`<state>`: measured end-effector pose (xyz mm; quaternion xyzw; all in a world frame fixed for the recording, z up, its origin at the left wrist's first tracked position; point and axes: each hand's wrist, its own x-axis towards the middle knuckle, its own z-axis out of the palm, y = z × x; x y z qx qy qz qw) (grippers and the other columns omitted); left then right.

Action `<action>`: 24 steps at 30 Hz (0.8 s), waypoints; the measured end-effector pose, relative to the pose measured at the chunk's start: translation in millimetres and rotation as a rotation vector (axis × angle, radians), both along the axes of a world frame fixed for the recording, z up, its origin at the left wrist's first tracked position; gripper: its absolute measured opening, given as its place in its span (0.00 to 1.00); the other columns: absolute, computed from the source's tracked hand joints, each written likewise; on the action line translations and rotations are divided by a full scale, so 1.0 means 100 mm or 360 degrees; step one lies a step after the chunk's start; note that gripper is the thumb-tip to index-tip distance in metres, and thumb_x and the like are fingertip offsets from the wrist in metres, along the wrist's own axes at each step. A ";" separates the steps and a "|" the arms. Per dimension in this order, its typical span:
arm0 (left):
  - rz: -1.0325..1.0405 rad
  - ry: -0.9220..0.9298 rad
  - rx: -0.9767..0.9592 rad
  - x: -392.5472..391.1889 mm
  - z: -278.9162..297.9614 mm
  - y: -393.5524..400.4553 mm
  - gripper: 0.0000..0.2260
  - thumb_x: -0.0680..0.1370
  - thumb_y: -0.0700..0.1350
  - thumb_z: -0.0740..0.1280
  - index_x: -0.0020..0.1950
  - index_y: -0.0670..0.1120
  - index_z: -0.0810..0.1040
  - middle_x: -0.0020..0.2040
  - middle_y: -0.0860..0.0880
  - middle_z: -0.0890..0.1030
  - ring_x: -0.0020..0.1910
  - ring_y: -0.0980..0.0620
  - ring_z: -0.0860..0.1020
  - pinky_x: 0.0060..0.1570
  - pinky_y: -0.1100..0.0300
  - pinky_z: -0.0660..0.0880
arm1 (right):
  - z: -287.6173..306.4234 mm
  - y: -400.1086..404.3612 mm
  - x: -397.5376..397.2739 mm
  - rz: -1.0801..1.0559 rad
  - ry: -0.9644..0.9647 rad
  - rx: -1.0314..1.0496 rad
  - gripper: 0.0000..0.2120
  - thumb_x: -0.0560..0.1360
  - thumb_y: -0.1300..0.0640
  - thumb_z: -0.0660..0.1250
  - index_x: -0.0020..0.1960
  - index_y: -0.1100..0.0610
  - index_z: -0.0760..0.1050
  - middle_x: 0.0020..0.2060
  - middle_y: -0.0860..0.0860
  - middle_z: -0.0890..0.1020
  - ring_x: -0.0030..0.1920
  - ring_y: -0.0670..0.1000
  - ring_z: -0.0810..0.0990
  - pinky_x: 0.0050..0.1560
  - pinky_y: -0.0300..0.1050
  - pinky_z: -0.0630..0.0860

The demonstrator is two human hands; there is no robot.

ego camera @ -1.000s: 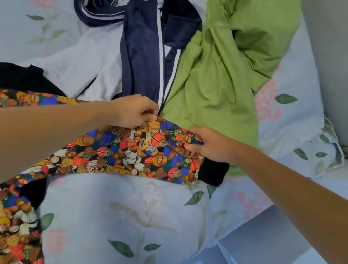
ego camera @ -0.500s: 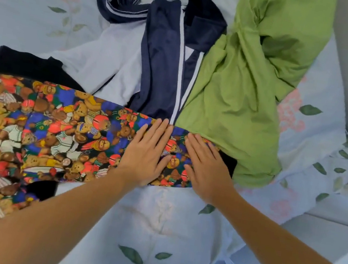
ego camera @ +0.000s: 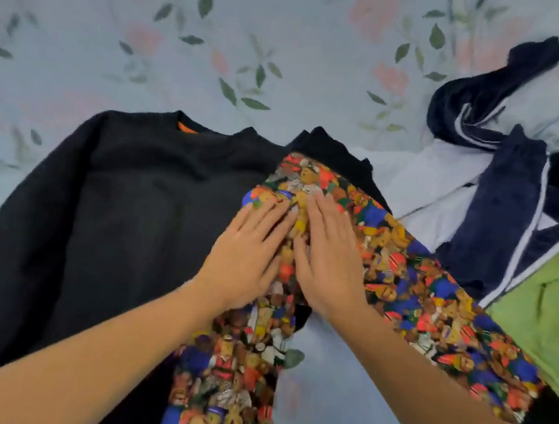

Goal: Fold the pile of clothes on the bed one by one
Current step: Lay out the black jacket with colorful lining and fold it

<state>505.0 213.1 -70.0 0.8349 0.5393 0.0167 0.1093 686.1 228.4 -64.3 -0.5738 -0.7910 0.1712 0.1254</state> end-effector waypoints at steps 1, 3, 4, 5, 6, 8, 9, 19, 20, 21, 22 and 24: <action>0.0097 0.0024 -0.0009 -0.34 0.00 -0.01 0.29 0.83 0.52 0.57 0.83 0.44 0.60 0.83 0.44 0.60 0.83 0.43 0.56 0.81 0.42 0.55 | 0.01 0.07 -0.32 0.0063 -0.0003 0.0001 0.29 0.86 0.51 0.56 0.84 0.59 0.55 0.84 0.54 0.57 0.84 0.52 0.52 0.84 0.54 0.51; 0.0269 0.0086 -0.0015 -1.00 -0.04 -0.06 0.29 0.83 0.53 0.55 0.83 0.45 0.60 0.83 0.44 0.59 0.83 0.43 0.56 0.80 0.41 0.55 | 0.01 0.15 -0.91 0.0194 -0.0028 -0.0012 0.29 0.86 0.51 0.56 0.84 0.58 0.55 0.84 0.54 0.57 0.84 0.53 0.53 0.83 0.53 0.52; 0.0358 0.0113 -0.0028 -1.33 -0.08 -0.10 0.29 0.83 0.53 0.55 0.83 0.46 0.60 0.84 0.44 0.58 0.83 0.43 0.55 0.80 0.41 0.55 | -0.02 0.17 -1.20 0.0278 -0.0053 -0.0023 0.29 0.86 0.51 0.57 0.84 0.58 0.55 0.84 0.54 0.58 0.84 0.53 0.54 0.83 0.53 0.53; 0.0466 0.0133 -0.0060 -1.65 -0.13 -0.18 0.29 0.83 0.54 0.56 0.84 0.46 0.59 0.84 0.44 0.57 0.83 0.43 0.54 0.80 0.41 0.55 | -0.06 0.17 -1.48 0.0376 -0.0074 -0.0042 0.29 0.86 0.51 0.57 0.84 0.57 0.55 0.83 0.54 0.58 0.84 0.54 0.54 0.83 0.54 0.54; 0.0582 0.0145 -0.0109 -1.97 -0.18 -0.27 0.30 0.84 0.54 0.57 0.84 0.47 0.57 0.84 0.44 0.55 0.83 0.43 0.53 0.81 0.41 0.54 | -0.11 0.17 -1.75 0.0476 -0.0096 -0.0067 0.29 0.86 0.51 0.58 0.84 0.57 0.55 0.83 0.54 0.58 0.84 0.54 0.54 0.83 0.55 0.55; 0.0782 0.0186 -0.0205 -2.59 -0.31 -0.50 0.31 0.84 0.53 0.58 0.85 0.46 0.53 0.85 0.44 0.52 0.84 0.42 0.51 0.81 0.43 0.53 | -0.23 0.10 -2.32 0.0638 -0.0123 -0.0131 0.30 0.85 0.52 0.59 0.84 0.56 0.55 0.84 0.53 0.57 0.84 0.54 0.54 0.83 0.54 0.55; 0.0844 0.0207 -0.0237 -2.87 -0.36 -0.64 0.31 0.84 0.53 0.58 0.85 0.46 0.52 0.85 0.43 0.50 0.84 0.42 0.51 0.81 0.44 0.53 | -0.29 0.05 -2.61 0.0694 -0.0122 -0.0175 0.31 0.85 0.52 0.59 0.85 0.56 0.54 0.84 0.53 0.56 0.84 0.53 0.52 0.83 0.53 0.54; 0.1542 -0.0451 -0.0489 -4.25 -0.41 -1.40 0.39 0.78 0.59 0.69 0.82 0.44 0.57 0.72 0.41 0.70 0.70 0.41 0.69 0.66 0.46 0.70 | -0.54 -0.23 -4.96 0.1204 -0.0201 -0.0316 0.45 0.68 0.61 0.68 0.83 0.54 0.57 0.83 0.53 0.60 0.84 0.55 0.52 0.83 0.58 0.46; 0.1630 -0.0663 -0.0621 -4.35 -0.41 -1.39 0.36 0.77 0.59 0.71 0.79 0.44 0.62 0.68 0.42 0.74 0.66 0.42 0.73 0.63 0.48 0.73 | -0.51 -0.18 -5.06 0.1290 -0.0277 -0.0357 0.45 0.65 0.60 0.68 0.82 0.53 0.61 0.80 0.54 0.65 0.82 0.55 0.56 0.83 0.56 0.44; 0.1679 -0.0893 -0.0788 -4.45 -0.43 -1.38 0.31 0.77 0.58 0.73 0.73 0.44 0.70 0.62 0.44 0.79 0.62 0.43 0.77 0.59 0.49 0.76 | -0.48 -0.12 -5.15 0.1381 -0.0379 -0.0409 0.42 0.64 0.59 0.68 0.78 0.53 0.66 0.74 0.54 0.73 0.78 0.55 0.64 0.83 0.55 0.44; 0.1678 -0.1110 -0.0964 -4.55 -0.45 -1.36 0.23 0.76 0.56 0.75 0.64 0.43 0.76 0.56 0.45 0.82 0.57 0.42 0.80 0.56 0.49 0.78 | -0.44 -0.05 -5.23 0.1463 -0.0482 -0.0470 0.35 0.64 0.58 0.68 0.72 0.52 0.72 0.64 0.52 0.79 0.70 0.56 0.71 0.81 0.54 0.50; 0.1643 -0.1460 -0.1213 -4.72 -0.44 -1.37 0.18 0.76 0.54 0.76 0.50 0.38 0.82 0.48 0.41 0.85 0.51 0.39 0.83 0.53 0.48 0.79 | -0.32 0.07 -5.37 0.1603 -0.0673 -0.0586 0.22 0.64 0.58 0.66 0.58 0.51 0.78 0.48 0.48 0.79 0.55 0.56 0.75 0.64 0.53 0.66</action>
